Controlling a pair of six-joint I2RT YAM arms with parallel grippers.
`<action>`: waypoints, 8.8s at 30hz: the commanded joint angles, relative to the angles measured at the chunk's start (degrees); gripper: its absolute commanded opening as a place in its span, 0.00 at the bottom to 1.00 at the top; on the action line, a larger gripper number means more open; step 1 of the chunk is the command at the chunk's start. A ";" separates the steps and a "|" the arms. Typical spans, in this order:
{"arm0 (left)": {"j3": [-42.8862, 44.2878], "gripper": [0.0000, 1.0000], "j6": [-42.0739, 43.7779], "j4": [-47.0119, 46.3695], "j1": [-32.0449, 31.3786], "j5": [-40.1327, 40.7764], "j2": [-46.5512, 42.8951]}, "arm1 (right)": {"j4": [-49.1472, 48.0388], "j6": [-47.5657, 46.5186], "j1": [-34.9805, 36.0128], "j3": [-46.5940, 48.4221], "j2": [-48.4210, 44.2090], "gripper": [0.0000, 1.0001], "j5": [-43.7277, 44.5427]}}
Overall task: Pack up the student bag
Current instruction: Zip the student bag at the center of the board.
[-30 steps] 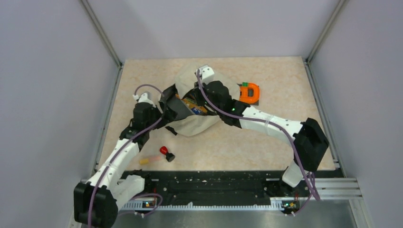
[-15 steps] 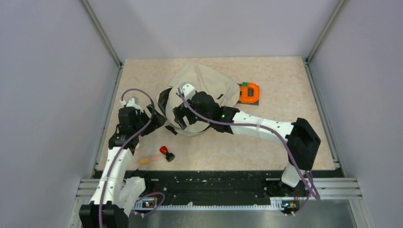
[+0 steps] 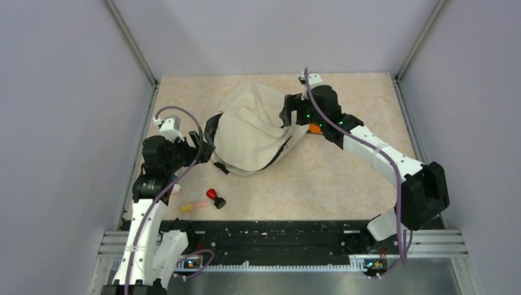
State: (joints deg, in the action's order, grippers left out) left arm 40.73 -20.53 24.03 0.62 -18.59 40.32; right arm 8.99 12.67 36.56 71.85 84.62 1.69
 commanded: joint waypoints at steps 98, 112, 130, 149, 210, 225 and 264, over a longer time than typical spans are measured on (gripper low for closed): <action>-3.04 0.64 4.11 -27.09 -37.02 6.87 18.81 | -1.01 10.91 4.17 -19.10 -16.70 0.69 14.80; -0.52 0.47 0.88 -31.41 -37.10 7.25 27.36 | -2.84 12.93 3.61 -22.36 -17.18 0.70 11.01; -1.52 0.36 -1.61 -32.91 -37.19 5.02 29.66 | -13.47 22.62 3.61 -29.06 -13.16 0.77 6.09; -3.09 0.34 -2.67 -30.62 -38.30 7.44 28.39 | -14.23 22.80 3.61 -29.49 -11.63 0.76 6.68; -4.00 0.00 -4.56 -25.81 -39.21 12.15 25.95 | -45.56 32.18 4.46 -35.68 2.79 0.44 7.58; -4.84 0.00 -7.01 -29.47 -39.25 8.77 25.67 | -59.64 49.56 7.64 -48.79 2.37 0.85 15.36; -6.77 0.00 -3.99 -17.65 -38.64 28.07 15.50 | -66.34 48.85 -1.00 -42.52 10.34 0.00 12.41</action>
State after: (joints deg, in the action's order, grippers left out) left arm 35.00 -27.29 0.14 -38.52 1.54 60.45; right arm -59.64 64.12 40.27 28.64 98.56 6.13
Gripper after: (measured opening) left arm 0.012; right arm 0.030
